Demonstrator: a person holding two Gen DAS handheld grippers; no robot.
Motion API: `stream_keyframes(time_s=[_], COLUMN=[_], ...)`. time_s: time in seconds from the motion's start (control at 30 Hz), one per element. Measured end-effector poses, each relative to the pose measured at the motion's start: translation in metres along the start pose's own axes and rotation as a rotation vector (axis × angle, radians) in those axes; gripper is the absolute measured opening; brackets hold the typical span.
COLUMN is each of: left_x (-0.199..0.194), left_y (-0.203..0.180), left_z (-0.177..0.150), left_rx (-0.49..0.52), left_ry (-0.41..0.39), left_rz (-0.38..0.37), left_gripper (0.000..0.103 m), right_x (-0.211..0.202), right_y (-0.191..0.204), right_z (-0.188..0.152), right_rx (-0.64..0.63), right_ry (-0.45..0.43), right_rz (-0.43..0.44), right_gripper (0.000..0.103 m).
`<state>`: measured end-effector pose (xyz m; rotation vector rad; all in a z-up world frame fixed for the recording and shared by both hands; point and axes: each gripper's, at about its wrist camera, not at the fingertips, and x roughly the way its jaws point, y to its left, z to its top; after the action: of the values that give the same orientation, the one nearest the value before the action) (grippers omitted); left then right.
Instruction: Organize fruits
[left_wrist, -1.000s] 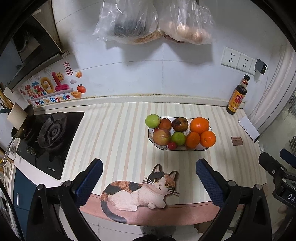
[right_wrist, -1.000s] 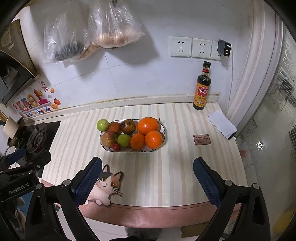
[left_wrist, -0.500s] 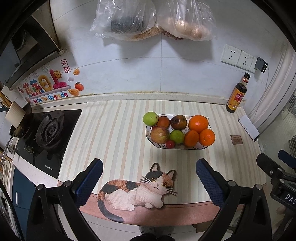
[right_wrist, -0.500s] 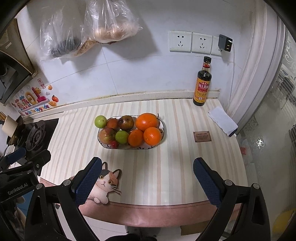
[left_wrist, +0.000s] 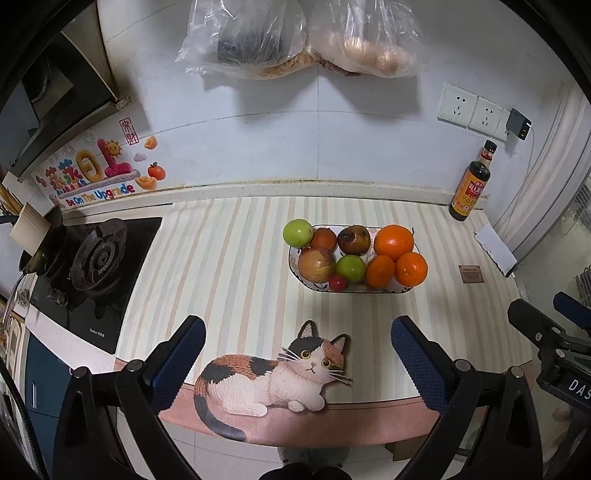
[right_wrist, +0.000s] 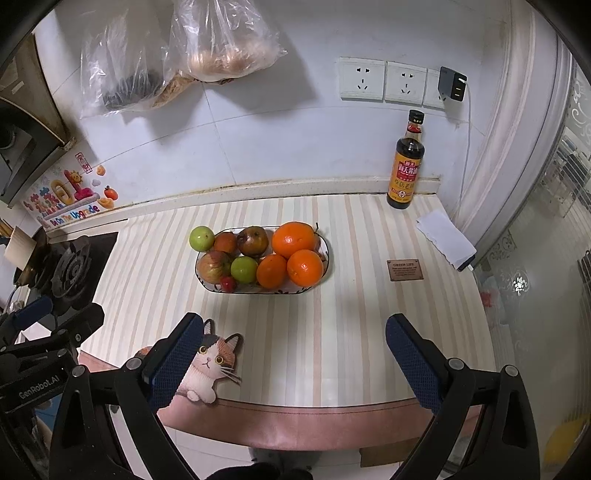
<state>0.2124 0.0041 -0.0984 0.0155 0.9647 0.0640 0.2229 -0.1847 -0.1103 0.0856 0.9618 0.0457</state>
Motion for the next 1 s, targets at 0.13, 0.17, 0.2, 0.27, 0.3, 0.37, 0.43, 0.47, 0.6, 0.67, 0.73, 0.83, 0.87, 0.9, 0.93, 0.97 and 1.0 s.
stream_keyframes(time_s=[0.13,0.17,0.2,0.27,0.3,0.37,0.43,0.47,0.6,0.67,0.73,0.83,0.87,0.9,0.93,0.97,1.0], left_x=[-0.004,-0.005,-0.005,-0.006,-0.006,-0.006,-0.007,-0.007,-0.008,-0.009,-0.009,-0.009,-0.009,-0.01,-0.01,-0.01,-0.011], left_y=[-0.002,-0.002,-0.003,-0.004,-0.004,-0.005,-0.005,-0.005,-0.007,-0.008,-0.009,-0.01,-0.009,-0.01,-0.01,-0.01,-0.011], left_z=[0.002,0.003,0.002,0.002,0.002,0.002,0.002,0.003,0.003,0.004,0.005,0.005,0.005,0.006,0.006,0.007,0.007], left_rx=[0.002,0.003,0.006,0.008,0.007,0.008,0.007,0.009,0.014,0.015,0.015,0.014,0.016,0.015,0.017,0.018,0.018], left_ry=[-0.007,-0.009,-0.012,-0.01,-0.011,-0.01,-0.009,-0.009,-0.008,-0.01,-0.013,-0.014,-0.014,-0.016,-0.017,-0.018,-0.018], left_rz=[-0.003,-0.003,0.0,-0.003,-0.004,-0.005,-0.008,-0.007,-0.009,-0.011,-0.011,-0.012,-0.011,-0.012,-0.012,-0.01,-0.008], left_gripper=[0.103,0.103,0.103,0.103,0.103,0.103,0.103,0.103,0.103,0.103,0.103,0.103,0.103,0.103,0.103,0.103,0.103], right_x=[0.0,0.0,0.0,-0.001,-0.002,-0.002,-0.002,-0.002,-0.004,-0.004,-0.005,-0.006,-0.005,-0.004,-0.004,-0.003,-0.003], right_y=[0.0,0.001,0.001,0.001,-0.001,-0.001,-0.001,-0.001,-0.004,-0.005,-0.006,-0.006,-0.006,-0.006,-0.006,-0.006,-0.005], right_z=[0.0,0.0,0.0,-0.001,-0.001,-0.001,-0.001,-0.002,-0.001,-0.001,-0.001,-0.001,-0.001,0.0,0.0,0.0,0.001], right_rx=[-0.004,-0.004,-0.004,-0.006,-0.006,-0.005,-0.004,-0.005,-0.003,-0.002,-0.003,-0.006,-0.007,-0.007,-0.008,-0.008,-0.008], right_ry=[-0.002,-0.003,-0.003,-0.002,-0.003,-0.003,-0.003,-0.004,-0.001,0.001,0.004,0.006,0.007,0.008,0.009,0.009,0.009], right_rz=[-0.003,-0.004,-0.005,-0.006,-0.005,-0.004,-0.001,-0.001,0.002,0.004,0.005,0.008,0.009,0.01,0.011,0.011,0.012], right_gripper=[0.101,0.101,0.101,0.101,0.101,0.101,0.101,0.101,0.101,0.101,0.101,0.101,0.101,0.101,0.101,0.101,0.101])
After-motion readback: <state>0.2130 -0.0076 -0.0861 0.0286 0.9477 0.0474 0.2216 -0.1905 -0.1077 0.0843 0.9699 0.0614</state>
